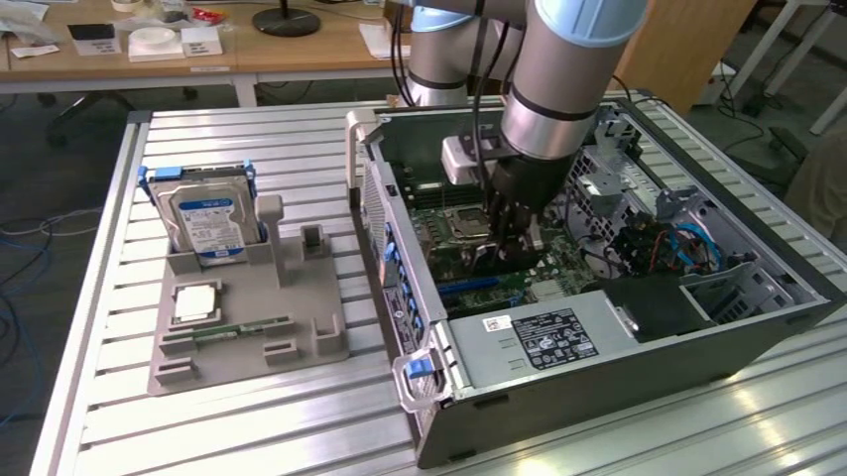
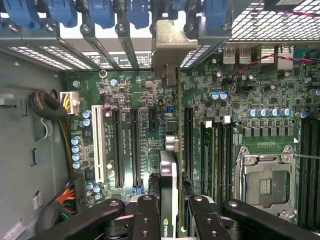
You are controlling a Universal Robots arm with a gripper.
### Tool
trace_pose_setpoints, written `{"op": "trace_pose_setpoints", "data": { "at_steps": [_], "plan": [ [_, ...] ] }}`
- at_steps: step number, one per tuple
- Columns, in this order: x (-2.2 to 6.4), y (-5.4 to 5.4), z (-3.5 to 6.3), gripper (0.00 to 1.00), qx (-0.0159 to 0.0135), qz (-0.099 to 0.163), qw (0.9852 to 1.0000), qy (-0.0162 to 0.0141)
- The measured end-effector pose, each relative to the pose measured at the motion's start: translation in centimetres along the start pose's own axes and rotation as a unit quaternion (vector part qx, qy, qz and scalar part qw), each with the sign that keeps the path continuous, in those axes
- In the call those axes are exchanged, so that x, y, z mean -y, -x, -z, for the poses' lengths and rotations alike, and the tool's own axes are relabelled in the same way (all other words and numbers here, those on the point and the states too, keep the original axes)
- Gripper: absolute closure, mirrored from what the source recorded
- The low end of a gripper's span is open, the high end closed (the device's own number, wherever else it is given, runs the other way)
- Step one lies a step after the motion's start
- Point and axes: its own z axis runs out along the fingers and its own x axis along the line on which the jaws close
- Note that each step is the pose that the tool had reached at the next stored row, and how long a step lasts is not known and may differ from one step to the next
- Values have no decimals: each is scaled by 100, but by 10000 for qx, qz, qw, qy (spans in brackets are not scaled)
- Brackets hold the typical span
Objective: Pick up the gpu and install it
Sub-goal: 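Insert the gpu into the slot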
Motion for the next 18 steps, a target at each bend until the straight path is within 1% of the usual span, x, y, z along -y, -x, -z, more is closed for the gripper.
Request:
{"op": "trace_pose_setpoints", "data": {
  "at_steps": [15, 18],
  "plan": [
    [-61, -6, -37, 73, 0, 0, 10000, 0],
    [-63, -6, -43, 73, 0, 1, 10000, 0]
  ]
}}
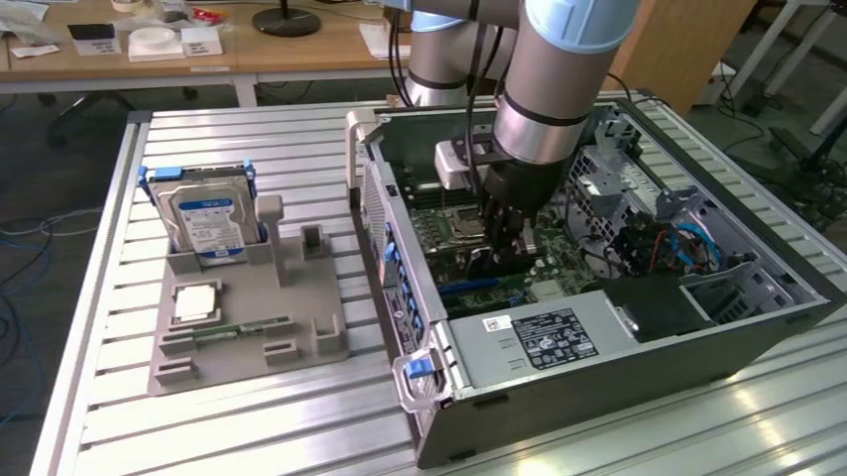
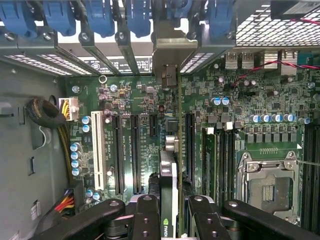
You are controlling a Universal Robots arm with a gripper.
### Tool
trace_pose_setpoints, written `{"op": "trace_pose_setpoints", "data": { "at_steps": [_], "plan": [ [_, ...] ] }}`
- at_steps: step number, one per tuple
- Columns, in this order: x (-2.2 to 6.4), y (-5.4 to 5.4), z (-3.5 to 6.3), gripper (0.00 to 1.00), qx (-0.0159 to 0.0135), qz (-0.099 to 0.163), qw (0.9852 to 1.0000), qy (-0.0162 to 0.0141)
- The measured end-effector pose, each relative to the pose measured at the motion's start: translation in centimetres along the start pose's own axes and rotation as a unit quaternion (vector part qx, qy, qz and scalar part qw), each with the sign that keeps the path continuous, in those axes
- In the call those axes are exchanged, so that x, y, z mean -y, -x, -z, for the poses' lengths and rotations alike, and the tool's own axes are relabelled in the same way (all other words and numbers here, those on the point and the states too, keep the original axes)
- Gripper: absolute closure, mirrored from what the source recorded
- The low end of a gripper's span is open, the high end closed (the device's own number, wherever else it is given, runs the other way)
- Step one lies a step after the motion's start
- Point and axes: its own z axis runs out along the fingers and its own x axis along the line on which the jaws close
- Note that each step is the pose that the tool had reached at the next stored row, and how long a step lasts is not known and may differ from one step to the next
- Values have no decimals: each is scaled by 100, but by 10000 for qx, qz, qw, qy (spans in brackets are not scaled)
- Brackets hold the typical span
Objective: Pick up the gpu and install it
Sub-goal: 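Insert the gpu into the slot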
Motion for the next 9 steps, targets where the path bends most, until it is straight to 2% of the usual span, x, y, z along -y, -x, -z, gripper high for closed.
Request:
{"op": "trace_pose_setpoints", "data": {
  "at_steps": [9],
  "plan": [
    [-24, 13, -9, 73, -1, -1, 10000, 0]
  ]
}}
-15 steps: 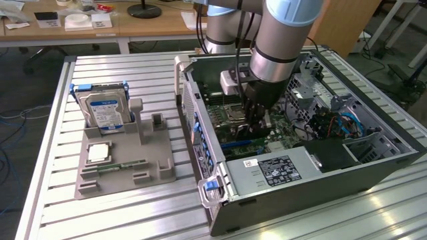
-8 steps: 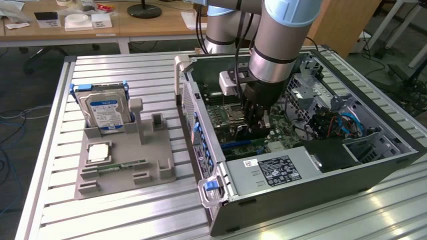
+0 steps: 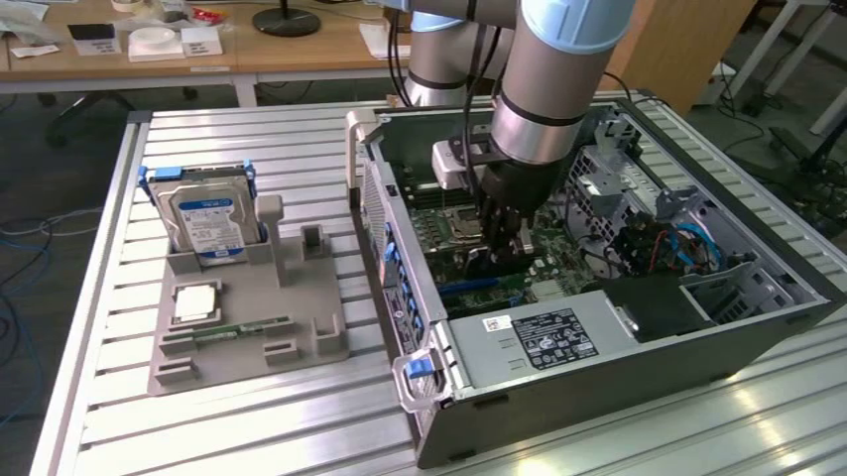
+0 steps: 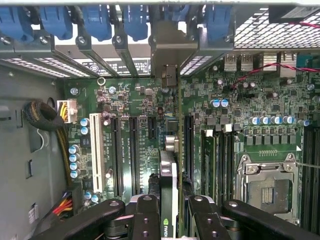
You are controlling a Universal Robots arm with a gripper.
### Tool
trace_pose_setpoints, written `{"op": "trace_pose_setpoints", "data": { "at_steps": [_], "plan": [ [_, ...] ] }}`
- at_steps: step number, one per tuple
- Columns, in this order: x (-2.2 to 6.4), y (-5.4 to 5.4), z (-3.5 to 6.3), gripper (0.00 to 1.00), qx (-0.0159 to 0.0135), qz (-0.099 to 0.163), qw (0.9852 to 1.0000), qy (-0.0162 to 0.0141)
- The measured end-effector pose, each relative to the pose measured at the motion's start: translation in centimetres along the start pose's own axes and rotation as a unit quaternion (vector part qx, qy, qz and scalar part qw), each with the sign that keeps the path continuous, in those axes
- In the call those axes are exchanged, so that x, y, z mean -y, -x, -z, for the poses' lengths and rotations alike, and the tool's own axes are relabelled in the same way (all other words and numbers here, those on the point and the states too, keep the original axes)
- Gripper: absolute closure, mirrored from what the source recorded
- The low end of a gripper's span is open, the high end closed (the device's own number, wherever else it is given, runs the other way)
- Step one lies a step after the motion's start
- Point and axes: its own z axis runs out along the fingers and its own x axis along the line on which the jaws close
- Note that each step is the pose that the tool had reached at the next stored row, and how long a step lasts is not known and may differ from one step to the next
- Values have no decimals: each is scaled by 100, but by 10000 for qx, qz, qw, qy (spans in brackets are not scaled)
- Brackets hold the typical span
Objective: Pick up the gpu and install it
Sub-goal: 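Insert the gpu into the slot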
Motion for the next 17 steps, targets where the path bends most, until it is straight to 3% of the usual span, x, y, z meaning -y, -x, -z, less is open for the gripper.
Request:
{"op": "trace_pose_setpoints", "data": {
  "at_steps": [17],
  "plan": [
    [-42, -5, -76, 73, 1, 0, 10000, -1]
  ]
}}
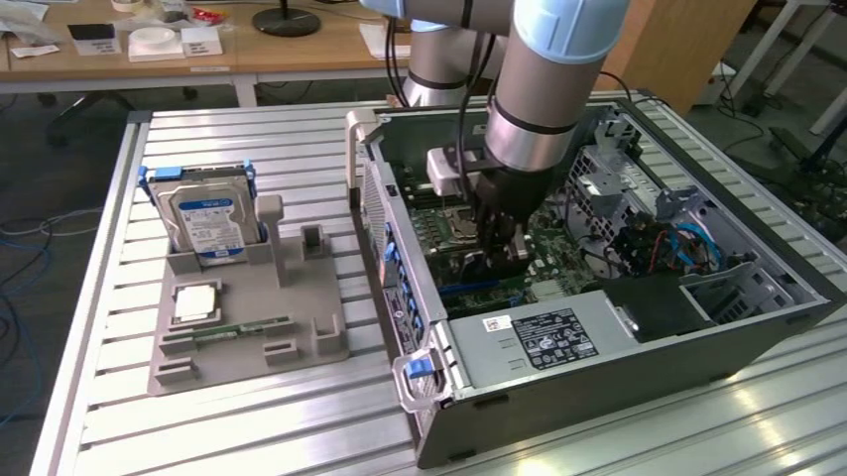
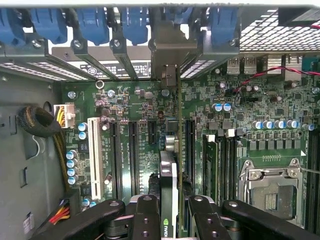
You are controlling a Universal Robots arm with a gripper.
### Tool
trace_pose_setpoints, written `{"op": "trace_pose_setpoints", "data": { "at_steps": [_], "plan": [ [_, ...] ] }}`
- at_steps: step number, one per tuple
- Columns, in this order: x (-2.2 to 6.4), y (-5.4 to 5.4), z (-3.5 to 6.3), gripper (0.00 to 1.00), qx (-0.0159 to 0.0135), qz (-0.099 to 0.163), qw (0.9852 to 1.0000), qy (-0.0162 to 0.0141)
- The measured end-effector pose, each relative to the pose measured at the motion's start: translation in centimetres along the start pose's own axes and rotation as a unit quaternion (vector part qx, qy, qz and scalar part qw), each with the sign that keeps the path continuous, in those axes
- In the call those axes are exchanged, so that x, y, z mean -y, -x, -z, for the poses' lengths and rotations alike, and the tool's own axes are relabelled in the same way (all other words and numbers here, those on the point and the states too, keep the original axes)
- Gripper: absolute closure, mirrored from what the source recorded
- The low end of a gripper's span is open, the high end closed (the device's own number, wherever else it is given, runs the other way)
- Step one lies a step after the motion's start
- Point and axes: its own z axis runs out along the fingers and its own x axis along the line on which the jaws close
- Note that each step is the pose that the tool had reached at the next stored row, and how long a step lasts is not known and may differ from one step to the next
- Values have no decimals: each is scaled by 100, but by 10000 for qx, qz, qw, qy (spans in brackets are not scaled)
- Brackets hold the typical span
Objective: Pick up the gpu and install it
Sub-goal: 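Insert the gpu into the slot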
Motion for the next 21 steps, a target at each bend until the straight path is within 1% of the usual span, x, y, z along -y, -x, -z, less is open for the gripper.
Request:
{"op": "trace_pose_setpoints", "data": {
  "at_steps": [15, 21],
  "plan": [
    [-1, 6, -30, 73, 0, 0, 10000, 1],
    [-1, 5, -61, 73, -1, 0, 10000, 1]
  ]
}}
